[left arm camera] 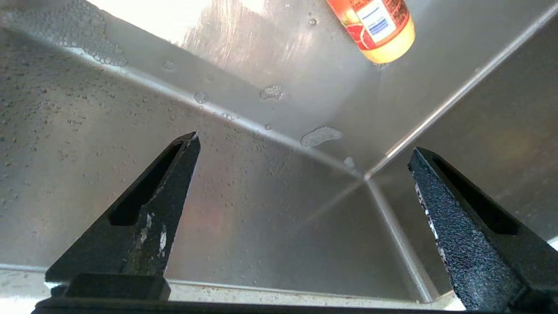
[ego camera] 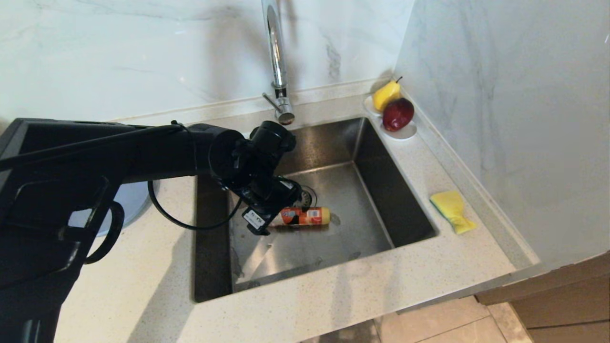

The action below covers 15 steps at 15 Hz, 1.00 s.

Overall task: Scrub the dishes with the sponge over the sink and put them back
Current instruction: Place the bowl on the plate

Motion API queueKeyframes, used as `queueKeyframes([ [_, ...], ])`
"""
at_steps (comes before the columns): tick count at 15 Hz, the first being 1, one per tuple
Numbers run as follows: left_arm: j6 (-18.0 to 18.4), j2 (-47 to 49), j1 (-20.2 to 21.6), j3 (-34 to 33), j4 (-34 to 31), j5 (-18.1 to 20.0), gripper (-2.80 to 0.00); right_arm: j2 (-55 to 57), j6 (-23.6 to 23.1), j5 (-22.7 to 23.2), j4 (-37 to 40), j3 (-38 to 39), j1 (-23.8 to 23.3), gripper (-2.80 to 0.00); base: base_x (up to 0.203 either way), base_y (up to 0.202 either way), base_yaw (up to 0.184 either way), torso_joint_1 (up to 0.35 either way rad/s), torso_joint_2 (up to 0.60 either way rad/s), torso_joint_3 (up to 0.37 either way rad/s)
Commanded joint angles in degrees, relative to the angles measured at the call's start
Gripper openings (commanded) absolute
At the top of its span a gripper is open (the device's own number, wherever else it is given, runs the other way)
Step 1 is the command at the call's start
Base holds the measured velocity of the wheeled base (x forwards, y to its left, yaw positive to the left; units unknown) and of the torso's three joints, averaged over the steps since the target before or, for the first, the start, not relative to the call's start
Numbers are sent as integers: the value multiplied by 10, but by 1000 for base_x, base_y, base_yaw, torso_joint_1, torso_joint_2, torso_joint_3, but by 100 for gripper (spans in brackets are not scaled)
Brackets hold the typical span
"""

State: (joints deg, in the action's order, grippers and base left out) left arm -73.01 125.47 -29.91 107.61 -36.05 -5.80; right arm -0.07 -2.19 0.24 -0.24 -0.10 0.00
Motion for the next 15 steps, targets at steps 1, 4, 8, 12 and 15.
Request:
queueKeyframes([
  [1,-4,4,5,1,1,-12,0,1,0,0,0,0,0,-280,0,0,0,0,0,0],
  [4,-5,10,5,-15,-5,-36,0,1,0,0,0,0,0,-280,0,0,0,0,0,0],
  [8,-9,20,6,4,-2,-53,0,1,0,0,0,0,0,-280,0,0,0,0,0,0],
  [12,-6,45,0,4,-16,-62,0,0,0,0,0,0,0,-280,0,0,0,0,0,0],
  [15,-19,43,-4,4,-11,-95,0,1,0,0,0,0,0,-280,0,0,0,0,0,0],
])
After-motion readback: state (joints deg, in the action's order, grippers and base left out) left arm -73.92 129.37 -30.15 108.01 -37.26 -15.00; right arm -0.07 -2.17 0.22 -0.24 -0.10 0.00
